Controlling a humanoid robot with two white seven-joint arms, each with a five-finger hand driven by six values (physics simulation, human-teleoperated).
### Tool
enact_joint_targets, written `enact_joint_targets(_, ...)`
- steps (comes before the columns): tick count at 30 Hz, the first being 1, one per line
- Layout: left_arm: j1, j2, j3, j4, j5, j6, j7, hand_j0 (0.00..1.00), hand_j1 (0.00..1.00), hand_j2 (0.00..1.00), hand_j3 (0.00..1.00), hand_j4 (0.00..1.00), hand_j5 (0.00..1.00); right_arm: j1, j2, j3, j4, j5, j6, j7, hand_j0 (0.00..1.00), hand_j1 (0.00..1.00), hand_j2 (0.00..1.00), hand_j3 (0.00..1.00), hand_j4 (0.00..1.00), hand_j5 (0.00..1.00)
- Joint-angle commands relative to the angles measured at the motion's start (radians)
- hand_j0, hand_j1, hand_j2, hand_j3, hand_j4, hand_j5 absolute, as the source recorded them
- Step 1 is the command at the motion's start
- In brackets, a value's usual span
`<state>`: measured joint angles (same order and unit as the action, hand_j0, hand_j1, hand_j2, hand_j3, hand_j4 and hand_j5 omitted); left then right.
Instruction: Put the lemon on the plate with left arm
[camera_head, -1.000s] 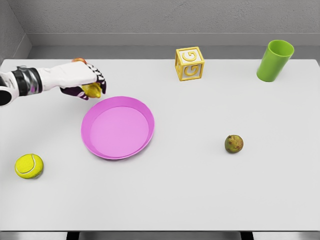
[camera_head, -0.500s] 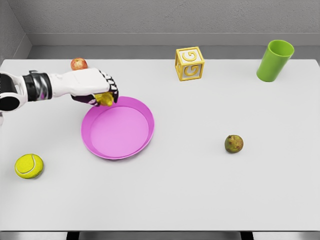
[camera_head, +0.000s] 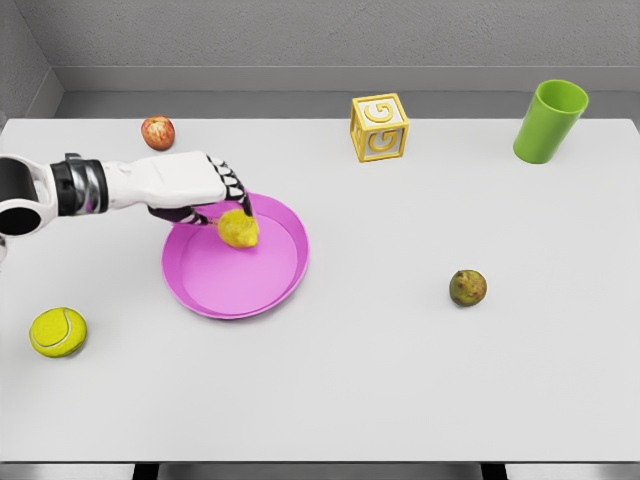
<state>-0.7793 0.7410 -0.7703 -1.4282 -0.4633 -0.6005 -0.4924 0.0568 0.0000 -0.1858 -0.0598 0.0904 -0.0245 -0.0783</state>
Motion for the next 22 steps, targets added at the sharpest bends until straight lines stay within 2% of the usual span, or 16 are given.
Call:
enact_joint_targets(1, 0.000, 0.060, 0.042, -0.005, 0.006, 0.041, 0.002, 0.99, 0.99, 0.99, 0.99, 0.99, 0.99, 0.000, 0.000, 0.000, 0.000, 0.000, 0.000, 0.000, 1.00, 1.00, 1.00, 1.00, 1.00, 1.00)
enact_joint_targets(2, 0.003, 0.101, 0.075, -0.003, 0.006, 0.057, 0.002, 0.99, 0.99, 0.99, 0.99, 0.99, 0.99, 0.000, 0.000, 0.000, 0.000, 0.000, 0.000, 0.000, 1.00, 1.00, 1.00, 1.00, 1.00, 1.00)
enact_joint_targets(3, 0.003, 0.144, 0.080, 0.000, 0.028, 0.071, 0.002, 0.99, 0.99, 0.99, 0.99, 0.99, 0.99, 0.000, 0.000, 0.000, 0.000, 0.000, 0.000, 0.000, 1.00, 1.00, 1.00, 1.00, 1.00, 1.00)
enact_joint_targets(5, 0.041, 0.208, 0.118, 0.023, 0.057, 0.120, 0.003, 1.00, 1.00, 1.00, 1.00, 1.00, 1.00, 0.000, 0.000, 0.000, 0.000, 0.000, 0.000, 0.000, 1.00, 1.00, 1.00, 1.00, 1.00, 1.00)
enact_joint_targets(10, 0.152, 0.238, 0.198, 0.067, 0.061, 0.156, 0.005, 1.00, 1.00, 1.00, 1.00, 1.00, 1.00, 0.000, 0.000, 0.000, 0.000, 0.000, 0.000, 0.000, 1.00, 1.00, 1.00, 1.00, 1.00, 1.00)
enact_joint_targets(12, 0.205, 0.238, 0.239, 0.083, 0.092, 0.156, 0.005, 1.00, 1.00, 1.00, 1.00, 1.00, 1.00, 0.000, 0.000, 0.000, 0.000, 0.000, 0.000, 0.000, 1.00, 1.00, 1.00, 1.00, 1.00, 1.00)
enact_joint_targets(13, 0.225, 0.238, 0.250, 0.124, 0.124, 0.154, 0.005, 1.00, 1.00, 1.00, 1.00, 1.00, 1.00, 0.000, 0.000, 0.000, 0.000, 0.000, 0.000, 0.000, 1.00, 1.00, 1.00, 1.00, 1.00, 1.00)
enact_joint_targets(15, 0.236, 0.236, 0.269, 0.132, 0.130, 0.153, 0.003, 1.00, 1.00, 1.00, 1.00, 1.00, 1.00, -0.002, 0.000, 0.000, 0.000, 0.000, 0.000, 0.000, 1.00, 1.00, 1.00, 1.00, 1.00, 1.00)
enact_joint_targets(22, 0.244, 0.230, 0.269, 0.098, 0.135, 0.146, 0.000, 1.00, 1.00, 1.00, 1.00, 1.00, 1.00, 0.000, 0.000, 0.000, 0.000, 0.000, 0.000, 0.000, 1.00, 1.00, 1.00, 1.00, 1.00, 1.00)
